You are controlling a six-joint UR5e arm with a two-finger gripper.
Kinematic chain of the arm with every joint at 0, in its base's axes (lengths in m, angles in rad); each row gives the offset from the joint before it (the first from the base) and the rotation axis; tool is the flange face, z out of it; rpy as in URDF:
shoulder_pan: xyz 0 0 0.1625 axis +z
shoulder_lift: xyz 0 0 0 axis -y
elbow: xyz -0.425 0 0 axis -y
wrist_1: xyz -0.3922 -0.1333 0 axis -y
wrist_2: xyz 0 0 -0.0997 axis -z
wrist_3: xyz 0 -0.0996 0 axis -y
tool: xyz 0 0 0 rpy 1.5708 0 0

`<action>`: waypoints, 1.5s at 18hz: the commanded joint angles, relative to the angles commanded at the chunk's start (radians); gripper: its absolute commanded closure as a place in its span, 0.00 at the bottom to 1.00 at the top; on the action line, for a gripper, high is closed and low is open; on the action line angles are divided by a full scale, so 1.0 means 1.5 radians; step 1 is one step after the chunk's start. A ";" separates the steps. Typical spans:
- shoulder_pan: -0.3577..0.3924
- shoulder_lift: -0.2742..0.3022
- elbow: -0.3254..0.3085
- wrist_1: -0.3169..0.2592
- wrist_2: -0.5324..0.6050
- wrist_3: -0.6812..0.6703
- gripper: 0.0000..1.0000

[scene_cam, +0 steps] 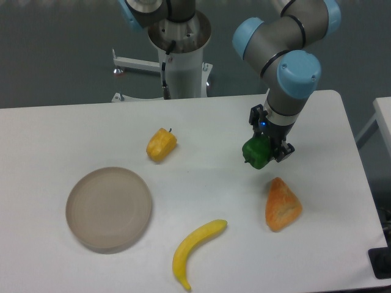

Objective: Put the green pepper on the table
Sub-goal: 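Carry the held green pepper down toward the table beside the yellow pepper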

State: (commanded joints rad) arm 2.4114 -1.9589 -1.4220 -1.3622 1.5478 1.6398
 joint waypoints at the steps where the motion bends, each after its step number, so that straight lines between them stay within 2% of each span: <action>1: 0.000 0.001 0.000 0.000 0.000 0.001 0.84; 6: -0.002 0.002 0.005 -0.002 -0.004 -0.005 0.84; 10: -0.042 -0.012 0.014 -0.001 -0.008 -0.010 0.85; 12: -0.070 -0.019 0.013 0.006 -0.008 -0.046 0.85; 16: -0.143 -0.045 0.013 0.011 -0.003 -0.174 0.87; 18: -0.158 -0.064 0.013 0.017 -0.003 -0.210 0.86; 21: -0.164 -0.072 -0.014 0.020 -0.003 -0.210 0.84; 22: -0.164 -0.072 -0.026 0.021 -0.004 -0.210 0.78; 23: -0.165 -0.074 -0.031 0.025 -0.004 -0.210 0.64; 24: -0.165 -0.075 -0.031 0.025 -0.005 -0.210 0.41; 25: -0.165 -0.075 -0.031 0.026 -0.006 -0.211 0.00; 27: -0.165 -0.074 -0.031 0.032 -0.004 -0.212 0.00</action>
State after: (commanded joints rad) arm 2.1644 -2.0694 -1.4680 -1.3147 1.5416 1.3223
